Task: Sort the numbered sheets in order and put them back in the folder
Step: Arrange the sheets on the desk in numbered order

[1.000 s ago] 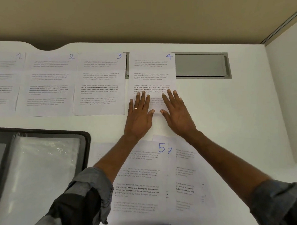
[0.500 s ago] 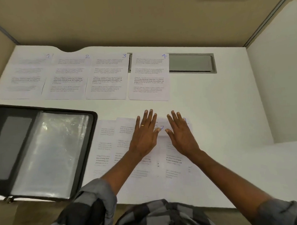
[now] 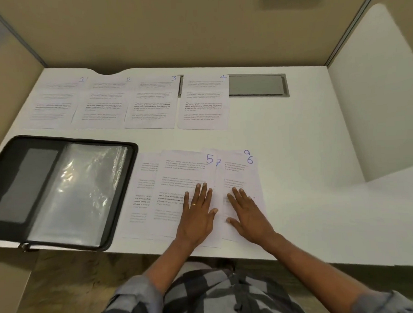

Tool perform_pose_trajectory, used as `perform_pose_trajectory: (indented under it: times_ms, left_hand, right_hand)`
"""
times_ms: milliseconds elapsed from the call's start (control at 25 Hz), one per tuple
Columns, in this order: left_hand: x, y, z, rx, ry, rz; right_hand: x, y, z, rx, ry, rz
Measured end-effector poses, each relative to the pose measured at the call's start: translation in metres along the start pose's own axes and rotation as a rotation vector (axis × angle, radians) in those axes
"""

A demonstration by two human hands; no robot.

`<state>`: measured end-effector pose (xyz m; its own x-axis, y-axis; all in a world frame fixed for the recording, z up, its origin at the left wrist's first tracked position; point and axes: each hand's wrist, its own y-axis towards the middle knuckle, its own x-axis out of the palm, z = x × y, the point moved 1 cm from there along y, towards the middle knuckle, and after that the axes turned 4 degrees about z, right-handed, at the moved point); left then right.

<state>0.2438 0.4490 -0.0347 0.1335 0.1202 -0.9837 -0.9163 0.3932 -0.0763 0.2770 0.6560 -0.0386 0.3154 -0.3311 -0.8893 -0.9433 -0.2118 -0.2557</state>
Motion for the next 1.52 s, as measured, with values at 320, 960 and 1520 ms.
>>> perform_pose_trajectory:
  times_ms: [320,960,1520]
  left_hand:
    - [-0.003,-0.026,-0.027,-0.027,0.007,-0.029]
    - [-0.019,-0.033,-0.133,-0.416,-0.490,-0.104]
    - [-0.029,-0.041,-0.139,-0.607,-1.072,0.028]
  right_hand:
    - [-0.009,-0.004,-0.032,0.053,-0.007,0.054]
    - [0.010,0.022,-0.116,0.605,0.573,0.363]
    - [0.001,0.011,-0.108,0.853,0.784,0.342]
